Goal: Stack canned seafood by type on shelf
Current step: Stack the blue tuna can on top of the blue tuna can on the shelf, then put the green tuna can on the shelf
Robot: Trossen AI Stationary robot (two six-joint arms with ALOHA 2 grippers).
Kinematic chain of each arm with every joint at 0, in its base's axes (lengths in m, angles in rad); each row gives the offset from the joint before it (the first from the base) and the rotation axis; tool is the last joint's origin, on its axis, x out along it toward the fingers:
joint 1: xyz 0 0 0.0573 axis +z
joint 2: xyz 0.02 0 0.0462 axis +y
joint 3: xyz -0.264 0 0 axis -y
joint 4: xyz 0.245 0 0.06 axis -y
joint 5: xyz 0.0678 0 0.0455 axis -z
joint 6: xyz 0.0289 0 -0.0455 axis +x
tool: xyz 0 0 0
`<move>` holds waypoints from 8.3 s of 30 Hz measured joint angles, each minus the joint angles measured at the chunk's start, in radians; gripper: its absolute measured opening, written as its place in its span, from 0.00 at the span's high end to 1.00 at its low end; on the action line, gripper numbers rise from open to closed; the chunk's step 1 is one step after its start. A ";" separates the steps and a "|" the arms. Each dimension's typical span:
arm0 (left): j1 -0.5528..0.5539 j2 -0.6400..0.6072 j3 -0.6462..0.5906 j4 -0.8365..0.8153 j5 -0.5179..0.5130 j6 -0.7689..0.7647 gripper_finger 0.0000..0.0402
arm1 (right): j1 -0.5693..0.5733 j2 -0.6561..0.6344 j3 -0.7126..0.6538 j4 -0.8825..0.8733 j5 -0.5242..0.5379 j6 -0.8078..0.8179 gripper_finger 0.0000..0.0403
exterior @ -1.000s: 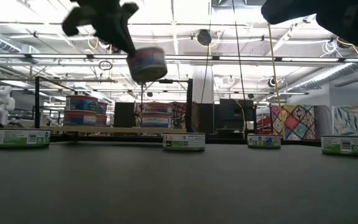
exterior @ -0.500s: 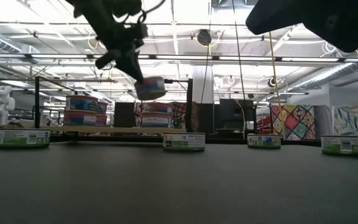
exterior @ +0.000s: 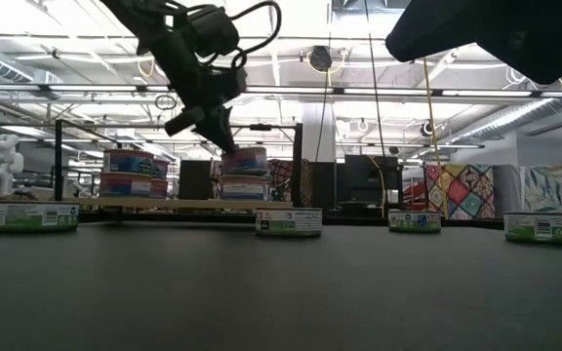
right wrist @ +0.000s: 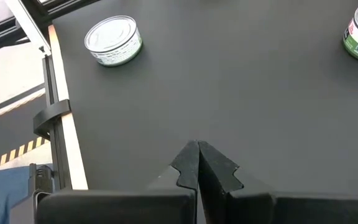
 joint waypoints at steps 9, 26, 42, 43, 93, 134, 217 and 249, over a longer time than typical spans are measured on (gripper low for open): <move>0.000 0.010 0.000 -0.013 -0.057 0.044 1.00 | 0.000 0.000 0.000 0.004 -0.004 0.000 1.00; -0.018 0.010 0.002 -0.004 -0.086 0.048 0.88 | 0.000 0.000 0.000 0.003 -0.003 -0.001 1.00; -0.060 -0.102 0.068 -0.109 -0.085 -0.119 0.83 | 0.000 0.000 0.000 0.003 -0.029 -0.004 1.00; -0.047 -0.117 0.068 -0.130 -0.085 -0.135 0.83 | 0.000 0.000 0.000 0.007 -0.035 -0.002 1.00; 0.095 0.106 0.067 -0.094 -0.077 -0.108 0.83 | -0.034 0.000 0.000 0.002 -0.052 -0.083 1.00; -0.499 -0.038 -0.299 0.502 -0.101 -0.172 0.83 | -0.109 -0.068 0.000 -0.017 -0.178 -0.039 1.00; -0.518 -0.074 -0.226 0.075 -0.395 -0.355 1.00 | -0.126 -0.067 0.000 -0.057 -0.103 -0.081 1.00; -0.072 -0.077 -0.226 0.011 -0.333 -0.374 1.00 | -0.122 -0.067 0.000 -0.061 -0.103 -0.124 1.00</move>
